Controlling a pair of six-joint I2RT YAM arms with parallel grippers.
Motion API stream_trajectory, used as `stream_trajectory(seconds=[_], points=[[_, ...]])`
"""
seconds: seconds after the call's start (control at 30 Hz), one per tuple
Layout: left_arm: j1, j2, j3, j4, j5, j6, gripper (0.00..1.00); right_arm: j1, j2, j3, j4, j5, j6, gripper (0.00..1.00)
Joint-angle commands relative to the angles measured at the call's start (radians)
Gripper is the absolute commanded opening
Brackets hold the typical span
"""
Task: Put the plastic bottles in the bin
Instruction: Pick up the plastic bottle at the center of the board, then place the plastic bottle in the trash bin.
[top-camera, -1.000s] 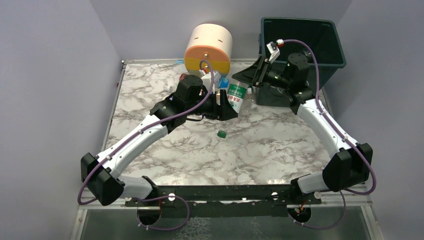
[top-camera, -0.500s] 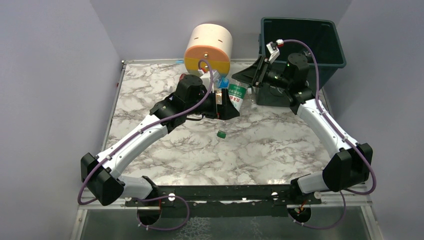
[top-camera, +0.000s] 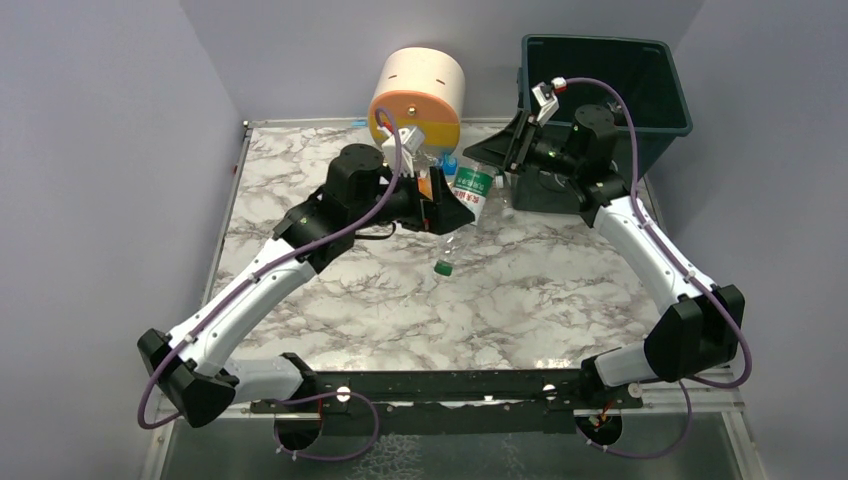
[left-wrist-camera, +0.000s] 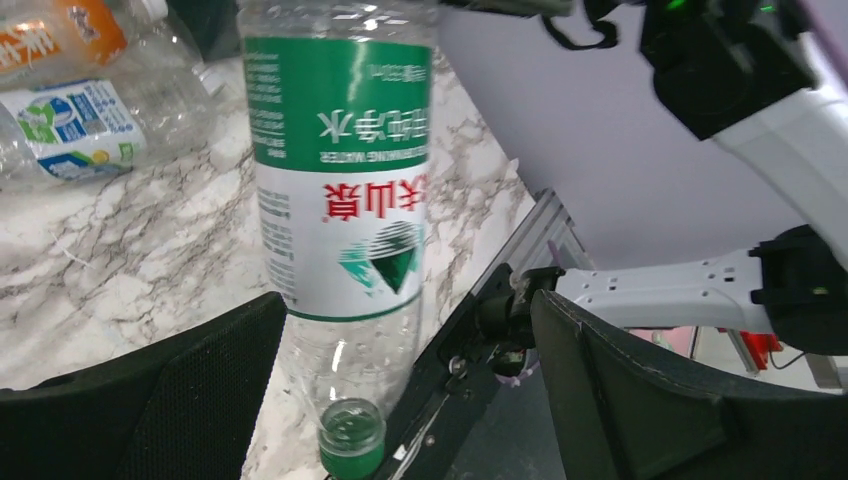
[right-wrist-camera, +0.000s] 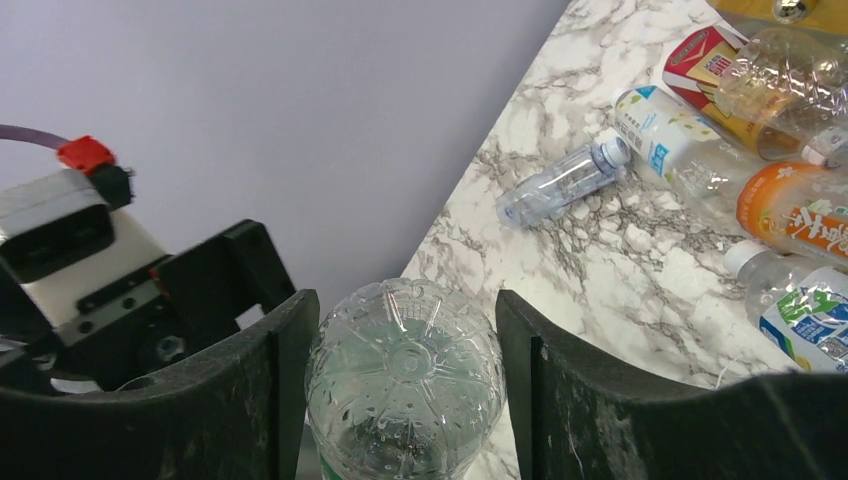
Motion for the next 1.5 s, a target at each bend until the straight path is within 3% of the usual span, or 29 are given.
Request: stream_trajectory(seconds=[0.0,0.2,0.5,0.83,1.07,1.47], points=[[-0.002,-0.078,0.076,-0.001,-0.023,-0.004,0.99,0.007,0.022,0.054,-0.012,0.013,-0.018,0.51],[-0.002,-0.15,0.073,-0.036,-0.098,0.017,0.99,0.006,0.058,0.157,-0.064,0.023,-0.043,0.51],[-0.002,-0.224,-0.008,-0.048,-0.121,0.003,0.99,-0.012,0.186,0.471,-0.187,0.034,-0.083,0.51],[-0.002,-0.239,-0.009,-0.074,-0.136,0.02,0.99,-0.12,0.268,0.677,-0.185,0.006,-0.015,0.51],[-0.002,-0.246,-0.022,-0.079,-0.139,0.02,0.99,-0.311,0.268,0.642,0.016,-0.05,0.186,0.51],[-0.002,-0.234,-0.027,-0.082,-0.141,0.029,0.99,-0.511,0.21,0.458,0.248,0.01,0.345,0.5]])
